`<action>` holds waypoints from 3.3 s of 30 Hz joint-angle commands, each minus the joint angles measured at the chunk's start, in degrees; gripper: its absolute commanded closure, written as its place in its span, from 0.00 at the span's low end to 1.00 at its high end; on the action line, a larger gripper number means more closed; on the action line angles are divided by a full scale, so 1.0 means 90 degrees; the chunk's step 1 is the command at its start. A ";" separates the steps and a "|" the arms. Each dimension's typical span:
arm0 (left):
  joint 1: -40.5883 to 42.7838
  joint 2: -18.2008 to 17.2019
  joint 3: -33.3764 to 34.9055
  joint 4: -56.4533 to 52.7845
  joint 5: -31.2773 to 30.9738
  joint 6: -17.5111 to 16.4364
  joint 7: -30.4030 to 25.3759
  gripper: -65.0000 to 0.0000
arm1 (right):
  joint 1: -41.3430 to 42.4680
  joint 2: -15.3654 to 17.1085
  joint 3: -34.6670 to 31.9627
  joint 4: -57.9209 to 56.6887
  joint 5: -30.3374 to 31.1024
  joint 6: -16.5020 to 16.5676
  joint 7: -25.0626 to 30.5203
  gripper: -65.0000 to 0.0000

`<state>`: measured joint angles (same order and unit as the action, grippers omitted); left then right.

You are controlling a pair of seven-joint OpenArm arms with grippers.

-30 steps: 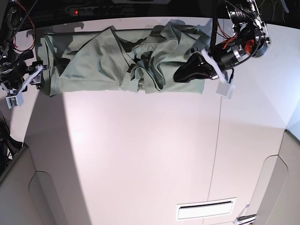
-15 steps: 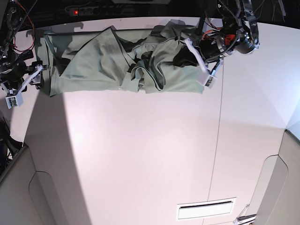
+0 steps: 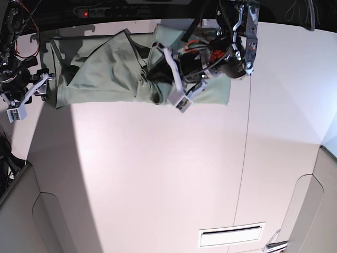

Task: Fold the T-shirt properly

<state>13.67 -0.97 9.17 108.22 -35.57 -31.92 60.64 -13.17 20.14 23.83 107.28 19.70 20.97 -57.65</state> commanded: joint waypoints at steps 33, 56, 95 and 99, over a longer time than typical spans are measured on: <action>-0.0005 -0.0410 -0.2854 0.0112 -0.0930 -0.0534 0.0957 1.00 | 0.0053 0.1115 0.1124 -0.1205 0.0262 0.0255 0.0206 0.47; -0.0019 -0.0425 -0.2854 0.0112 -0.1071 -0.0675 0.0957 1.00 | 0.0758 0.1158 -0.0012 -0.4410 0.5717 0.1552 -0.1957 0.47; 0.1183 -0.0775 -0.4588 0.0104 -0.1066 -0.0670 0.1052 0.81 | 0.1161 -0.1394 -0.1860 -0.0374 0.6334 0.1491 -0.2484 1.00; 0.1183 -0.0772 -0.4588 0.0102 -0.1066 -0.0670 0.1052 0.81 | 0.1166 -0.2035 -0.2892 -0.0374 0.5221 0.1486 -0.1994 1.00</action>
<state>24.38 -7.46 -31.90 108.22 -44.42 -37.56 70.67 -3.33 2.02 -2.37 102.87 64.40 34.28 -76.77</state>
